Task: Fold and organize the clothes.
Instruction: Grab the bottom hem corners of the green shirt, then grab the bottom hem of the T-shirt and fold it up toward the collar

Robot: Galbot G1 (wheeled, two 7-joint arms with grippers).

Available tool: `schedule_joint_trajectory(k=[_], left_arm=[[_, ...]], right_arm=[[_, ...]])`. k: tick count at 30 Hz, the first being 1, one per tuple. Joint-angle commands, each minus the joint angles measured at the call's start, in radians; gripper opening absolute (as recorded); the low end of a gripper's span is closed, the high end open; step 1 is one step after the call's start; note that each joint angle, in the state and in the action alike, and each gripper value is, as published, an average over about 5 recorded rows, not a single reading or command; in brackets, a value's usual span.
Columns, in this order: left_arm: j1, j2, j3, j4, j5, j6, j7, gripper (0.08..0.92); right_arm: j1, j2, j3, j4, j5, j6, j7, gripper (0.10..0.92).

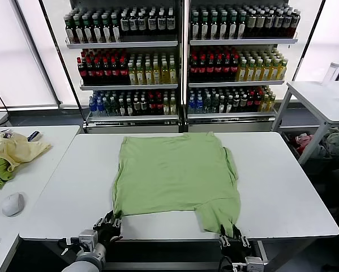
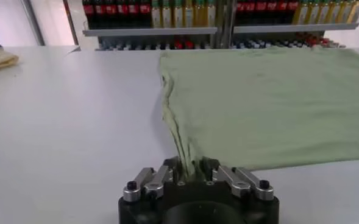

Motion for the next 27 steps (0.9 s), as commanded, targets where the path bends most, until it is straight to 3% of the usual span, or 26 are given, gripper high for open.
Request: schedule_joint_trajectory(k=[1, 5, 8, 17, 27], left_arm=[[0.002, 0.011, -0.004, -0.008, -0.032, -0.044, 0.028, 0.230], [-0.001, 0.025, -0.012, -0.021, -0.038, -0.068, 0.033, 0.125], [-0.005, 0.041, -0.019, -0.036, -0.047, -0.075, 0.034, 0.090], [-0.070, 0.108, -0.025, -0.038, -0.080, -0.081, 0.045, 0.088], [-0.264, 0.142, 0.036, 0.109, -0.097, -0.079, 0.050, 0.088]], right_arm=[[0.000, -0.004, 0.012, 0.009, 0.041, 0.020, -0.017, 0.232], [0.007, -0.023, 0.043, 0.034, 0.018, 0.056, -0.044, 0.148], [0.013, -0.044, 0.067, 0.053, 0.009, 0.090, -0.063, 0.137], [0.126, -0.118, 0.112, 0.023, 0.030, 0.134, -0.085, 0.137], [0.396, -0.191, 0.062, -0.121, 0.080, 0.117, -0.079, 0.137]])
